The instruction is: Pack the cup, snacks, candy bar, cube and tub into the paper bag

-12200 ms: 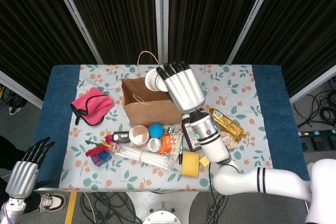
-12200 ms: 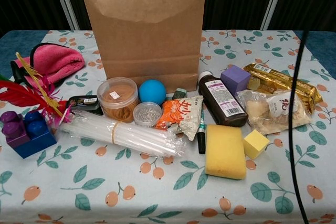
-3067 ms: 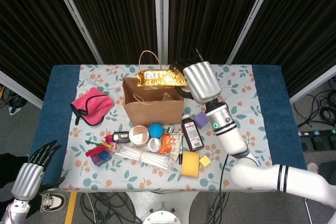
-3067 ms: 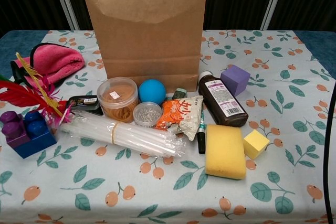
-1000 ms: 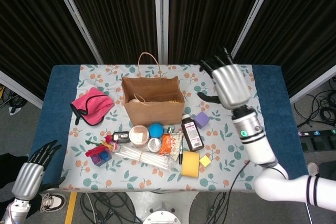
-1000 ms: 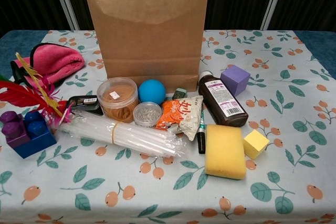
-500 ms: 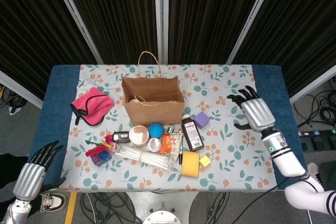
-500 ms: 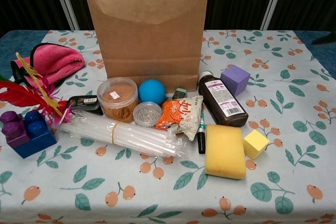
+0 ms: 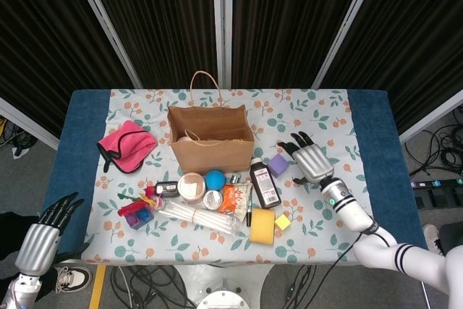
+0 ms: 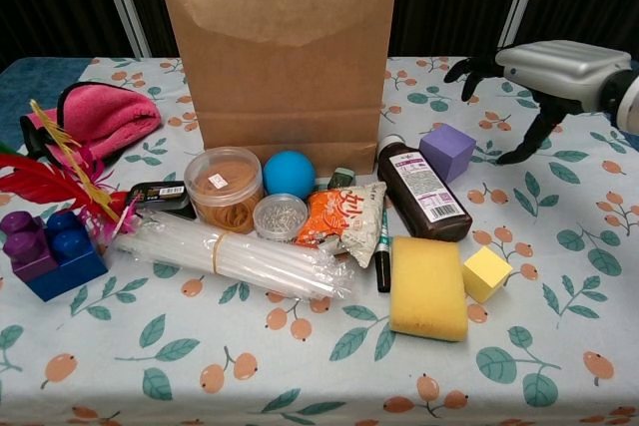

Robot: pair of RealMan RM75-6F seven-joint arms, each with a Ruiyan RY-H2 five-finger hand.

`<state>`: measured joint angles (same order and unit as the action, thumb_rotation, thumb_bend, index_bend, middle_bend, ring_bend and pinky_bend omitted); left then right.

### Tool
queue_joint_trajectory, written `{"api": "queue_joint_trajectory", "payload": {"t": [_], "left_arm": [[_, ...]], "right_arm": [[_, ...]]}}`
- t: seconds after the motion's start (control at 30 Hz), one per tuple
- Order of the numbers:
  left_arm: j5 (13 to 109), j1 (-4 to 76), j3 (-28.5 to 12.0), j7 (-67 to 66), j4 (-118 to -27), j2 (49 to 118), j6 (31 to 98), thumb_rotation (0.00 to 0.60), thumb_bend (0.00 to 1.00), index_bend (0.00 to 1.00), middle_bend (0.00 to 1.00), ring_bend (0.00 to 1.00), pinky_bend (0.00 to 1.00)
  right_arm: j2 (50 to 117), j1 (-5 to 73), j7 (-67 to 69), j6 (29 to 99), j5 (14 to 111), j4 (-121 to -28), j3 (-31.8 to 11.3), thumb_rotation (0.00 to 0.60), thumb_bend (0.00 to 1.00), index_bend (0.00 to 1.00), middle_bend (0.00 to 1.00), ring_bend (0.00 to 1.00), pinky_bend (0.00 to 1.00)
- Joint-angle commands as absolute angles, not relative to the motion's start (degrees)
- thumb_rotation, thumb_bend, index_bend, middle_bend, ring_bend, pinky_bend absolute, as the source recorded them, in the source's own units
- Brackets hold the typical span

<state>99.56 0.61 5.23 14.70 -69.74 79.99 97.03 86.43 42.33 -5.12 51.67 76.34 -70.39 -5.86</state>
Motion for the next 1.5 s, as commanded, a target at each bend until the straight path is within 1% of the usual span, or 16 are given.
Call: {"api": "queue_joint_trajectory", "payload": {"t": [0.03,0.37,0.5,0.63,0.73,0.8,0.97,1.1,1.2,1.5], "left_arm": [[99.5,0.7,5.2,14.8,-69.7,80.0,97.0,0.6,0.16,0.18,0.18,0.13,0.2],[99.2,0.7,5.1,14.9,-69.6,80.0,96.8,0.6,0.16,0.18,0.18,0.12,0.2],[99.1,0.7,5.1,14.8,-69.6,80.0,96.7,0.6,0.16,0.18,0.18,0.13,0.2],[99.0,0.7,5.1,14.8,-69.6,80.1,96.7,0.6,0.16,0.18,0.18,0.13,0.2],[98.9,0.6,5.0,14.9,-69.6,80.0,96.7,0.6,0.16,0.18,0.18,0.13,0.2],[99.0,0.6,5.1,14.8,-69.6,80.1,96.7,0.6,0.16,0.18,0.18,0.13,0.2],[98.9,0.7,5.1,15.1,-69.7,80.1,96.6,0.6,0.16,0.18,0.18,0.13,0.2],[98.9,0.7,5.1,15.4,-69.8,80.0,96.4,0.6,0.16,0.18,0.18,0.13,0.2],[98.8,0.7,5.2,15.5,-69.8,79.9,96.2,0.6,0.16,0.18,0.18,0.13,0.2],[98.7,0.7,5.1,15.4,-70.0,79.9,96.3,0.6,0.16,0.18,0.18,0.13,0.2]], "right_arm": [[89.3,43.9,-4.1,50.5,76.9,-67.2,-6.8,0.6,0.0,0.12,0.23,0.03,0.0],[95.0,46.1,-2.4,47.0,77.0,-60.3,-6.9,0.6,0.0,0.12,0.23,0.03,0.0],[96.3,46.2,-1.8,46.8,77.5,-58.6,-6.5,0.6,0.02,0.12,0.26,0.03,0.0],[97.1,46.1,-2.0,47.1,77.7,-57.5,-6.4,0.6,0.06,0.16,0.29,0.06,0.0],[97.7,45.8,-2.4,48.2,78.0,-56.9,-6.5,0.6,0.08,0.21,0.33,0.11,0.0],[97.6,45.7,-2.7,48.6,78.0,-56.9,-6.7,0.6,0.09,0.23,0.34,0.13,0.0],[96.4,45.7,-3.4,48.2,77.6,-57.9,-6.9,0.6,0.08,0.24,0.33,0.12,0.0],[94.2,46.2,-3.7,45.3,76.7,-59.9,-6.9,0.6,0.04,0.19,0.29,0.07,0.0],[92.9,46.8,-4.6,43.3,75.9,-61.2,-6.9,0.6,0.04,0.16,0.27,0.06,0.0],[92.1,47.0,-8.4,42.1,73.8,-62.6,-6.9,0.6,0.04,0.15,0.26,0.05,0.0]]}}
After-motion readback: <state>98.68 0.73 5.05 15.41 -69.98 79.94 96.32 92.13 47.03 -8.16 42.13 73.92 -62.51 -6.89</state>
